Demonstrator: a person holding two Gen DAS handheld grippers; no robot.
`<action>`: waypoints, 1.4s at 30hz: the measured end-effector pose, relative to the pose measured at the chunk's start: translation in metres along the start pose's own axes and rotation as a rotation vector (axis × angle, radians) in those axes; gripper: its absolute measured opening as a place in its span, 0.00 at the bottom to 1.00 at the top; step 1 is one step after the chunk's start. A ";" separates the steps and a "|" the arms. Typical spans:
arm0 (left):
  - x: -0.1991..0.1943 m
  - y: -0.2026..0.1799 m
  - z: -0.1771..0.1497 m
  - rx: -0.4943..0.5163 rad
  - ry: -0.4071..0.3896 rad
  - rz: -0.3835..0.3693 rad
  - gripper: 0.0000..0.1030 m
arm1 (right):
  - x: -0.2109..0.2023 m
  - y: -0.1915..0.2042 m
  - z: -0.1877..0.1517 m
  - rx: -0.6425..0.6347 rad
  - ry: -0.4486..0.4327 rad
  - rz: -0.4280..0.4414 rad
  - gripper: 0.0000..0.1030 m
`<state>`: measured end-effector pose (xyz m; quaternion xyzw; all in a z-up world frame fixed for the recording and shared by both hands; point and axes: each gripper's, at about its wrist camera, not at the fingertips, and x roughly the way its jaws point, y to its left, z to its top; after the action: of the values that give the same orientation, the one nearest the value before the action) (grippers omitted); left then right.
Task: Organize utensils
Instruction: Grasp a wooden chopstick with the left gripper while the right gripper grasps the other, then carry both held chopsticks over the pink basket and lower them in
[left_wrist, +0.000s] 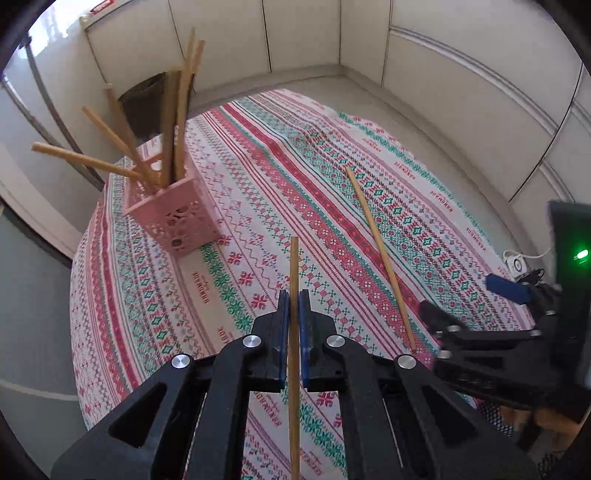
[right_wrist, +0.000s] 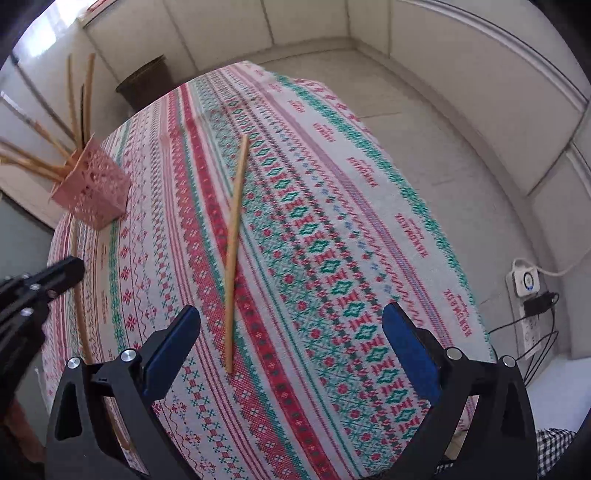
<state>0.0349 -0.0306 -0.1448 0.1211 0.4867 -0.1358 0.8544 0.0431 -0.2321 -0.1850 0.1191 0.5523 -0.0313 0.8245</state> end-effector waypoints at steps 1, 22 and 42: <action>-0.010 0.002 -0.004 -0.009 -0.019 -0.002 0.04 | 0.004 0.010 -0.005 -0.031 -0.018 -0.018 0.87; -0.064 0.035 -0.023 -0.119 -0.157 -0.024 0.04 | -0.023 0.041 -0.037 -0.224 -0.149 0.078 0.05; -0.120 0.087 -0.021 -0.267 -0.330 0.035 0.04 | -0.150 0.028 0.025 -0.190 -0.536 0.244 0.05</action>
<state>-0.0097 0.0717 -0.0450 -0.0088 0.3516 -0.0732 0.9332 0.0131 -0.2228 -0.0338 0.0944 0.2972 0.0894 0.9459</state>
